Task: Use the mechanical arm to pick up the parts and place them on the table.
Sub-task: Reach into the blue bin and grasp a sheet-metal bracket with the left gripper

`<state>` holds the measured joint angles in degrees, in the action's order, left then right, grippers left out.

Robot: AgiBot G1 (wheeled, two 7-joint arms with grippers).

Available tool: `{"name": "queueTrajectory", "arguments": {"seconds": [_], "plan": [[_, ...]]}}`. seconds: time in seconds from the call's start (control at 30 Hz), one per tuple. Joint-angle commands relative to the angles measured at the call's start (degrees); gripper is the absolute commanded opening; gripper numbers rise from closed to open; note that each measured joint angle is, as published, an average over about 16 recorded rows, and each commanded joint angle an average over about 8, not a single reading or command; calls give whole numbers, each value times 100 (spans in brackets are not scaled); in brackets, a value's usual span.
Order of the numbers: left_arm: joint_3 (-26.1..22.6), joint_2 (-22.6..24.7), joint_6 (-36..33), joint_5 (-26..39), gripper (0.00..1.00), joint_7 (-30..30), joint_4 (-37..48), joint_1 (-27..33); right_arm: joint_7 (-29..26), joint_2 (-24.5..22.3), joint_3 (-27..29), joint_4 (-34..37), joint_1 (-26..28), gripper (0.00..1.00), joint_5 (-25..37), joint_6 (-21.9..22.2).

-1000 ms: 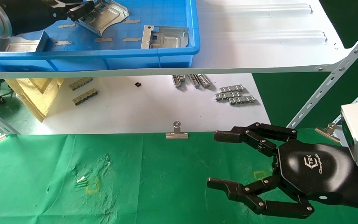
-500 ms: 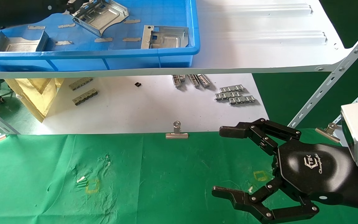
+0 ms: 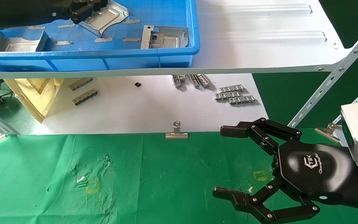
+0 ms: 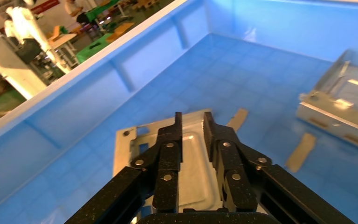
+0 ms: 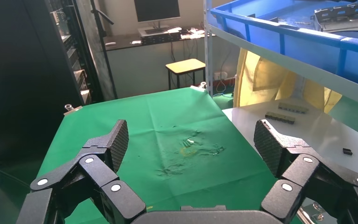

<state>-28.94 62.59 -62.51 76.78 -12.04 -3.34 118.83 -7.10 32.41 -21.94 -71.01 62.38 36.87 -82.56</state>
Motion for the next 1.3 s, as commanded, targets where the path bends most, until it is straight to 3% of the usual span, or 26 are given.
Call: {"name": "queueTrajectory", "arguments": {"seconds": [0.03,0.33,0.6,1.3], "plan": [[8,1,-120,-15,100,-42,31,28,0,0,0,0,0,100,0,0],[-13,106,463,25,98,121,342,103,0,0,0,0,0,100,0,0],[-74,180,544,114,2,490,488,110,0,0,0,0,0,100,0,0],[-100,222,1134,149,0,442,392,-30,0,0,0,0,0,100,0,0]]}}
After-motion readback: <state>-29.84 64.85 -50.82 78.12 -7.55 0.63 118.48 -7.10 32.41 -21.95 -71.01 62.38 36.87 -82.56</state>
